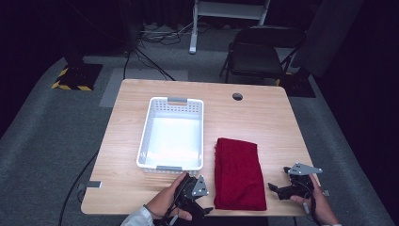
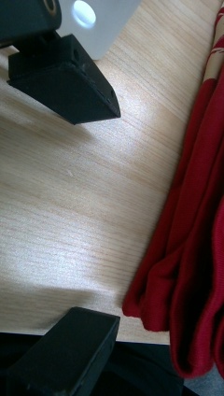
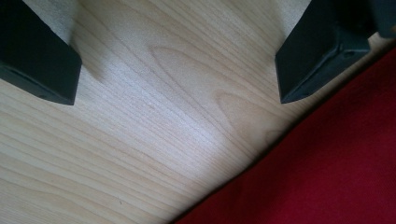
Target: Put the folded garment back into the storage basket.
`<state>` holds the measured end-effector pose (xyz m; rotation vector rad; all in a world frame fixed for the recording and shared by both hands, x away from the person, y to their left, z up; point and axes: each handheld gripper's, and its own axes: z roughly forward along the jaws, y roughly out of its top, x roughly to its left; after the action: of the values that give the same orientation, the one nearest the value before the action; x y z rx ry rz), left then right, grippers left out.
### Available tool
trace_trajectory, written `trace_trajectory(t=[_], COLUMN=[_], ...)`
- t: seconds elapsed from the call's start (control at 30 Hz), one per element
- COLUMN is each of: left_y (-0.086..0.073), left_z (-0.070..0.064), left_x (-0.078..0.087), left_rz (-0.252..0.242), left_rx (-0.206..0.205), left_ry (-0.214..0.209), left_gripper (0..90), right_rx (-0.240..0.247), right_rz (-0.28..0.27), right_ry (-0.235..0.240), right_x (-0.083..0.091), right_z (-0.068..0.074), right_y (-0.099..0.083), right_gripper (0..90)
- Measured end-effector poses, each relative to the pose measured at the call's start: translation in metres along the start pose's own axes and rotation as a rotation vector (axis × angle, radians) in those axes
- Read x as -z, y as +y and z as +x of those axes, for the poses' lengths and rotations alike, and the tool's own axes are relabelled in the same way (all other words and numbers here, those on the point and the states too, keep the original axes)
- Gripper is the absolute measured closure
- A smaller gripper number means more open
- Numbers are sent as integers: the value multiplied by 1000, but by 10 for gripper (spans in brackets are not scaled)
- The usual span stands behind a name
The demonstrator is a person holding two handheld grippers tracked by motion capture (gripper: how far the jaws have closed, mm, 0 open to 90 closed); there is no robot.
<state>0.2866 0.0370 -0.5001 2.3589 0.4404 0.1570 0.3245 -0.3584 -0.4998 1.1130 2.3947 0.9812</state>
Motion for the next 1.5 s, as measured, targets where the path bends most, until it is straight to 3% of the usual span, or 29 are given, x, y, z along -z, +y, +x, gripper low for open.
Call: trace_trajectory(t=[0.63, 0.73, 0.93, 1.0, 1.3, 1.5], left_y=[0, 5, 14, 16, 24, 28], left_z=[-2, -5, -11, -13, -12, -11], left_x=[2, 1, -1, -1, -7, -15], left_rz=[12, 18, 35, 49, 64, 81], left_rx=[6, 3, -20, -35, -11, 16], left_ry=[9, 43, 31, 54, 8, 6], left_gripper=[51, 60, 66, 70, 69, 71], right_rx=[0, 1, 0, 0, -1, -1], right_rz=[0, 0, 0, 0, 0, 0], right_ry=[0, 0, 0, 0, -1, -1], right_x=[0, 0, 0, 0, 0, 0], right_z=[0, 0, 0, 0, 0, 0], right_y=[0, 0, 0, 0, 0, 0], right_gripper=[4, 4, 4, 4, 4, 4])
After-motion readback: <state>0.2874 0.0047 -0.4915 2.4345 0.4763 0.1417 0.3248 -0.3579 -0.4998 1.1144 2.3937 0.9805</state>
